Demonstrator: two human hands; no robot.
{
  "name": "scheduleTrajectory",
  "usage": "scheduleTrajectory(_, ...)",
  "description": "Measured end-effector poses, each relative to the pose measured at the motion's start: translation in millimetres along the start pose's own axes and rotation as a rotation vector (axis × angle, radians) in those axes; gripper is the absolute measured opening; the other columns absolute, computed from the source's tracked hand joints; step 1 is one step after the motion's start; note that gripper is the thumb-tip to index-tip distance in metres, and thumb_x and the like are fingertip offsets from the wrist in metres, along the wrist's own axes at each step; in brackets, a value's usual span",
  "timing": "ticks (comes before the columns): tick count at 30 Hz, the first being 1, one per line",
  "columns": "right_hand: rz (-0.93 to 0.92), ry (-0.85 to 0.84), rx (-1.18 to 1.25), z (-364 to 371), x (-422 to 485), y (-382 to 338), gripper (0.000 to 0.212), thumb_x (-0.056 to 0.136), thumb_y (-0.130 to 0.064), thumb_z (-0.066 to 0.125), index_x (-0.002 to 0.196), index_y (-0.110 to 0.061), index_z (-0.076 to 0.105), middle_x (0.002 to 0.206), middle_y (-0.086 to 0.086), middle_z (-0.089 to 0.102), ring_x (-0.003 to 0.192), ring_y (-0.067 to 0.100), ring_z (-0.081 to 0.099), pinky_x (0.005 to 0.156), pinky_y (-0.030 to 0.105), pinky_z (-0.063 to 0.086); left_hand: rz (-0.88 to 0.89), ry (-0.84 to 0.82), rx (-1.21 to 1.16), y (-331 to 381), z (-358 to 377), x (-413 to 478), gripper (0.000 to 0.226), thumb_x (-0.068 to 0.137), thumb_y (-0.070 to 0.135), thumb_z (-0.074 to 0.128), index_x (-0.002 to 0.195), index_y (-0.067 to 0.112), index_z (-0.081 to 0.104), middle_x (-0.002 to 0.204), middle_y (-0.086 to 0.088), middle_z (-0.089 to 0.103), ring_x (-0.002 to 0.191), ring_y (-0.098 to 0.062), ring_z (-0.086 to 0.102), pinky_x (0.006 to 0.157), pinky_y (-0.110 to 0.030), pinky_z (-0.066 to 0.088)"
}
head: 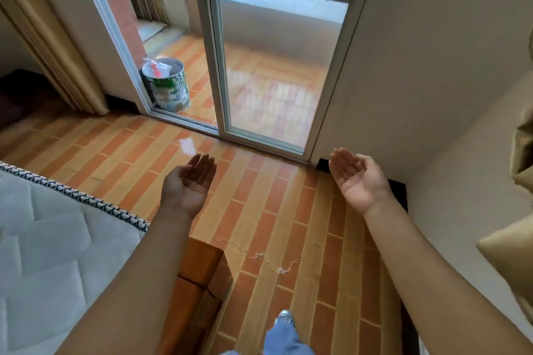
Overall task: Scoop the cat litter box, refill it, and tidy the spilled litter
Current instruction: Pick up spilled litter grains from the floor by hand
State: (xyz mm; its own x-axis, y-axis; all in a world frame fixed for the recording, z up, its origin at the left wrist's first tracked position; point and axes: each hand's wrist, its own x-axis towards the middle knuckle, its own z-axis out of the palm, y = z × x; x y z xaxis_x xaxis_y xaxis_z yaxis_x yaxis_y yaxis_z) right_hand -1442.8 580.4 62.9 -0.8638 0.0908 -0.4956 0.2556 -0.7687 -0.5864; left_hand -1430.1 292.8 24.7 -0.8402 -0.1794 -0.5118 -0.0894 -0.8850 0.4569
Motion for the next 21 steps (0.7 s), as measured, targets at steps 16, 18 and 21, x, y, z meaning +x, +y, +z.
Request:
scheduleTrajectory(16,0.168,-0.203,-0.192,172.8,256.8,-10.1,0.025,0.093,-0.011,0.039,0.093,0.002,0.061,0.087,0.013,0.067,0.079,0.023,0.068,0.076,0.033,0.058,0.138,0.138,-0.079,59.6,91.4,213.9,0.038,0.099,0.024,0.030,0.088,0.000,0.058,0.066,-0.014,0.070,0.080,-0.027,0.064,0.078,-0.037,0.049)
scheduleTrajectory(18,0.188,-0.212,-0.205,206.5,289.6,0.6,0.026,0.093,-0.011,0.039,0.091,0.002,0.061,0.082,0.013,0.068,0.074,0.022,0.069,0.073,0.032,0.059,0.146,0.147,-0.086,79.5,101.9,246.7,0.038,0.099,0.024,0.030,0.088,0.001,0.058,0.067,-0.013,0.070,0.069,-0.025,0.069,0.074,-0.036,0.051)
scheduleTrajectory(21,0.226,-0.211,-0.227,259.2,334.3,18.5,0.027,0.094,-0.011,0.038,0.088,0.002,0.061,0.076,0.012,0.069,0.074,0.023,0.069,0.071,0.032,0.059,0.151,0.164,-0.094,110.7,115.5,293.5,0.037,0.099,0.024,0.031,0.088,0.001,0.058,0.068,-0.013,0.070,0.070,-0.025,0.069,0.072,-0.036,0.052)
